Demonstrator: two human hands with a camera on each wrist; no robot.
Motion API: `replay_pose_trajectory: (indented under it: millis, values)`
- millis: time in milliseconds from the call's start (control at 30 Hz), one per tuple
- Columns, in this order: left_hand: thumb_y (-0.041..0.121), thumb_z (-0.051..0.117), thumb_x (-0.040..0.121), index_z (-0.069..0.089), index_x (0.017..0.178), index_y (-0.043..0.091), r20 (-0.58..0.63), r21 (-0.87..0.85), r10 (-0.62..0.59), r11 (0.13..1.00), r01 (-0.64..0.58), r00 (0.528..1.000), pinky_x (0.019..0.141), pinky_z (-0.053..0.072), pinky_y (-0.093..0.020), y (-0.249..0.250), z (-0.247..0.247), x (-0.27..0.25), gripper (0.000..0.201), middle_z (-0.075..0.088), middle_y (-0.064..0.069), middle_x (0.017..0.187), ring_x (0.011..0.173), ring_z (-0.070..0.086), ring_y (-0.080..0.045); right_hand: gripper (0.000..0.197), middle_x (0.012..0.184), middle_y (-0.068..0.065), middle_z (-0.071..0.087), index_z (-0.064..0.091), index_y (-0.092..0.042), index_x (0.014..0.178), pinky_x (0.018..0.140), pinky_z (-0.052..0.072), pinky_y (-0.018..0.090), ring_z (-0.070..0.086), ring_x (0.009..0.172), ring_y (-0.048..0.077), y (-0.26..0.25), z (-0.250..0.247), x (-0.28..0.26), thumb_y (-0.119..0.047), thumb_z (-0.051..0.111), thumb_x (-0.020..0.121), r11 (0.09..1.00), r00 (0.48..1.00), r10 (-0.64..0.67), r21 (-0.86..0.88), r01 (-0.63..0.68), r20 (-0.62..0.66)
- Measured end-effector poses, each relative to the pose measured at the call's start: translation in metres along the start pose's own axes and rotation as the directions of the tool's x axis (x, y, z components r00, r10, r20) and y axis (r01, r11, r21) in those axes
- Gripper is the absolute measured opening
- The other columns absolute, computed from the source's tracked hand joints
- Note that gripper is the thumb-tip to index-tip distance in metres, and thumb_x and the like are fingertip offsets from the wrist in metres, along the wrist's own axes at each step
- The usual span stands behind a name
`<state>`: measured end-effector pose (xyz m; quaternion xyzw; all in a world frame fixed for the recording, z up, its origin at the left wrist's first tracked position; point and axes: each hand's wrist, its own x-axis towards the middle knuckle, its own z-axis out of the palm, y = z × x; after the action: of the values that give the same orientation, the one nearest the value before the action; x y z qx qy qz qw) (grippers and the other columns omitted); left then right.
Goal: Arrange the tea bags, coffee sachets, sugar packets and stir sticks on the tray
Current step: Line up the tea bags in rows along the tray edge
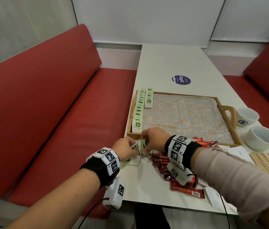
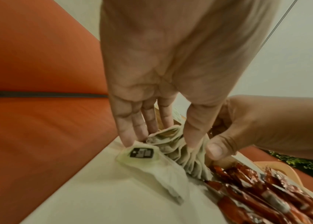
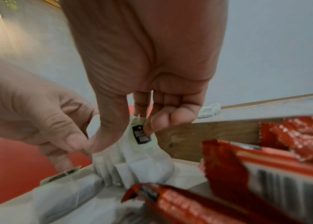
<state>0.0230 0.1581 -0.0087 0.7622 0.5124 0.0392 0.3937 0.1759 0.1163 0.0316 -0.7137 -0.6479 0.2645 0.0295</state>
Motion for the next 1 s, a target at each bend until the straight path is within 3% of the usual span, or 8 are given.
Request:
replay_pose_trajectory:
  millis: [100, 200, 400, 533, 633, 800, 900, 1000]
  values:
    - [0.021, 0.074, 0.078, 0.055, 0.122, 0.015, -0.004, 0.005, 0.024, 1.000, -0.024, 1.000, 0.086, 0.047, -0.025, 0.003, 0.003, 0.001, 0.048, 0.059, -0.002, 0.124, 0.110, 0.057, -0.018, 0.046, 0.092, -0.003, 0.058, 0.063, -0.017, 0.113, 0.072, 0.041, 0.024, 0.054, 0.085, 0.015, 0.003, -0.006, -0.003, -0.010, 0.078, 0.070, 0.998, 0.999, -0.038, -0.040, 0.040, 0.037]
    - [0.029, 0.073, 0.079, 0.057, 0.117, 0.015, -0.012, 0.013, 0.048, 0.999, -0.048, 0.999, 0.082, 0.047, -0.027, 0.007, 0.004, 0.001, 0.043, 0.061, -0.002, 0.119, 0.105, 0.058, -0.018, 0.038, 0.104, 0.005, 0.066, 0.064, -0.013, 0.115, 0.075, 0.041, 0.022, 0.059, 0.094, 0.020, 0.005, -0.008, -0.003, -0.003, 0.067, 0.079, 0.995, 0.997, -0.073, -0.063, 0.074, 0.028]
    - [0.029, 0.076, 0.077, 0.056, 0.118, 0.015, 0.012, 0.002, 0.049, 0.999, -0.049, 0.999, 0.085, 0.048, -0.028, 0.010, 0.005, 0.001, 0.048, 0.061, -0.001, 0.117, 0.106, 0.059, -0.018, 0.023, 0.088, -0.004, 0.057, 0.068, -0.013, 0.100, 0.071, 0.036, 0.022, 0.051, 0.081, 0.013, 0.011, -0.011, 0.000, -0.010, 0.073, 0.078, 0.996, 0.997, -0.080, -0.030, 0.080, 0.007]
    - [0.017, 0.075, 0.076, 0.052, 0.125, 0.015, 0.073, 0.024, 0.051, 0.998, -0.053, 0.996, 0.094, 0.047, -0.029, 0.011, 0.002, 0.002, 0.054, 0.058, -0.002, 0.125, 0.112, 0.056, -0.018, 0.021, 0.085, -0.006, 0.051, 0.069, -0.015, 0.097, 0.070, 0.037, 0.025, 0.050, 0.081, 0.014, 0.017, -0.029, -0.002, -0.016, 0.075, 0.076, 0.997, 0.995, -0.083, -0.012, 0.082, -0.048]
    - [0.020, 0.076, 0.074, 0.049, 0.131, 0.015, 0.120, 0.033, 0.069, 0.997, -0.073, 0.990, 0.092, 0.045, -0.025, 0.017, -0.004, 0.002, 0.063, 0.054, 0.000, 0.128, 0.114, 0.054, -0.016, 0.016, 0.090, -0.003, 0.055, 0.068, -0.015, 0.091, 0.072, 0.040, 0.027, 0.051, 0.082, 0.014, 0.021, -0.046, -0.004, -0.016, 0.076, 0.077, 0.995, 0.993, -0.089, 0.038, 0.092, -0.078]
    - [0.041, 0.081, 0.067, 0.051, 0.124, 0.018, -0.017, -0.129, 0.125, 0.984, -0.126, 0.992, 0.089, 0.042, -0.023, 0.035, -0.018, 0.000, 0.069, 0.044, 0.004, 0.118, 0.106, 0.049, -0.010, 0.020, 0.073, -0.006, 0.057, 0.057, -0.020, 0.075, 0.052, 0.043, 0.014, 0.049, 0.044, -0.003, 0.025, -0.071, -0.004, -0.008, 0.072, 0.081, 0.964, 0.992, -0.095, 0.240, 0.112, -0.082]
    - [0.040, 0.075, 0.075, 0.048, 0.124, 0.019, -0.127, -0.237, 0.201, 0.945, -0.227, 0.971, 0.092, 0.039, -0.023, 0.050, -0.028, 0.004, 0.060, 0.040, 0.002, 0.118, 0.108, 0.045, -0.010, 0.009, 0.071, -0.001, 0.060, 0.062, -0.011, 0.083, 0.055, 0.042, 0.019, 0.048, 0.043, 0.004, 0.024, -0.080, 0.000, -0.007, 0.070, 0.083, 0.929, 0.989, -0.105, 0.346, 0.135, -0.102]
    - [0.028, 0.063, 0.089, 0.047, 0.127, 0.018, -0.085, -0.427, 0.298, 0.851, -0.305, 0.951, 0.090, 0.045, -0.023, 0.062, -0.035, 0.010, 0.043, 0.049, -0.001, 0.121, 0.108, 0.051, -0.012, 0.009, 0.068, -0.001, 0.060, 0.063, -0.005, 0.089, 0.051, 0.039, 0.014, 0.048, 0.044, 0.003, 0.021, -0.086, 0.006, -0.009, 0.070, 0.083, 0.881, 0.985, -0.110, 0.447, 0.157, -0.130]
